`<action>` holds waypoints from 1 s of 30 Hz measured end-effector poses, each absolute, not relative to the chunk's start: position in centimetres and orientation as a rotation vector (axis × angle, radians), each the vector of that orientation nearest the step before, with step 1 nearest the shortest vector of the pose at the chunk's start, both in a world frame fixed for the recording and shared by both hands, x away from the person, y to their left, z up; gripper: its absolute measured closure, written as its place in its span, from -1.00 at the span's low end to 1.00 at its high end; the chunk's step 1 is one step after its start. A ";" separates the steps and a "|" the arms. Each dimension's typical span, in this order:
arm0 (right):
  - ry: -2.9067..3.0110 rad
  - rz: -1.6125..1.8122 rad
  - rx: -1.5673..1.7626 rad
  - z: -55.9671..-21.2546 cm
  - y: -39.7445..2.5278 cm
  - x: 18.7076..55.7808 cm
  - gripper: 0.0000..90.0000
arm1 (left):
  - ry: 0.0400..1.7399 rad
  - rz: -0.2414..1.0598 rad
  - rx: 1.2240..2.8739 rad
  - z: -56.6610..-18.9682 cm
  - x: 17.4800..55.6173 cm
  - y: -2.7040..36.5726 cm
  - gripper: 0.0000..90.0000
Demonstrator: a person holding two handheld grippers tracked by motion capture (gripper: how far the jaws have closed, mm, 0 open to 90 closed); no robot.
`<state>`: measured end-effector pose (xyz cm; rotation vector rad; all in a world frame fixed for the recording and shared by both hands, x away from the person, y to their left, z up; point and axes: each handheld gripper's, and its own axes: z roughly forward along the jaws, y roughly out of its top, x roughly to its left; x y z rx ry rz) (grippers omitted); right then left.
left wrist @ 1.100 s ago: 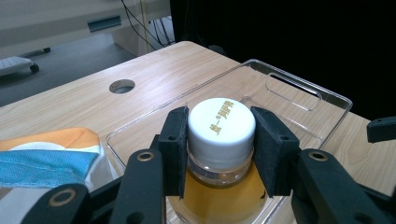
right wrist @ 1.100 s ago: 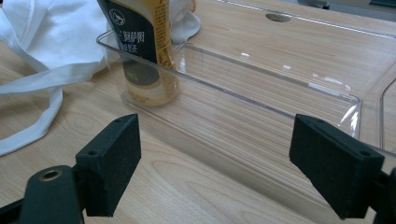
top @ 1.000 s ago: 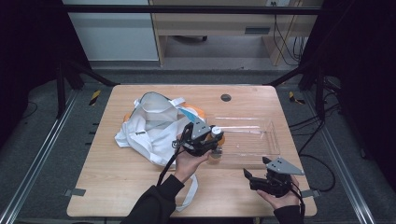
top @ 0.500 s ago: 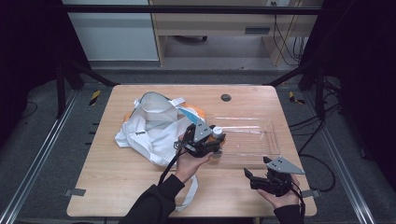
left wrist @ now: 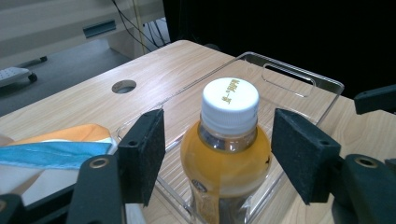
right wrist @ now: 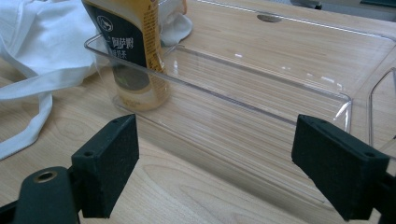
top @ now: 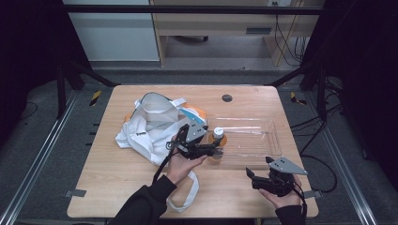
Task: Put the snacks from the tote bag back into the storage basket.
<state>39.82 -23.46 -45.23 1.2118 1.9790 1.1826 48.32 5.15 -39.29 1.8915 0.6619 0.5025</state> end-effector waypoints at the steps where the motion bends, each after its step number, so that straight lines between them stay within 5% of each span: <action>1: 1.979 1.182 1.211 -45.2 -23.5 39.8 -0.67 | 0.658 0.501 1.893 -39.3 48.2 5.4 -0.25; 19: 1.967 1.187 1.210 -45.1 -23.4 40.2 -0.70 | 0.593 0.520 1.959 -39.5 45.9 9.3 -0.33; 30: 1.960 1.187 1.212 -45.1 -23.5 40.3 -0.71 | 0.715 0.521 1.952 -41.4 45.7 14.5 -0.34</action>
